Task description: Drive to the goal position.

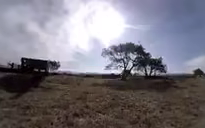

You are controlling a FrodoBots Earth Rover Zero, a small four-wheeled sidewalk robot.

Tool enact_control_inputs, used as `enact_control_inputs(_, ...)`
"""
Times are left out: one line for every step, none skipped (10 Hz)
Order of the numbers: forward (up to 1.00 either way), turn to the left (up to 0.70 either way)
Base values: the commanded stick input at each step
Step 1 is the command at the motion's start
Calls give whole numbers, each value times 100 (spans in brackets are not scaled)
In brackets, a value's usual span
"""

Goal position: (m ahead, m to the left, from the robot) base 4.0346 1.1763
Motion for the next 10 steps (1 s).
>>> enact_control_inputs(70,0)
enact_control_inputs(70,0)
enact_control_inputs(70,0)
enact_control_inputs(70,0)
enact_control_inputs(70,0)
enact_control_inputs(70,0)
enact_control_inputs(70,0)
enact_control_inputs(70,0)
enact_control_inputs(70,0)
enact_control_inputs(70,0)
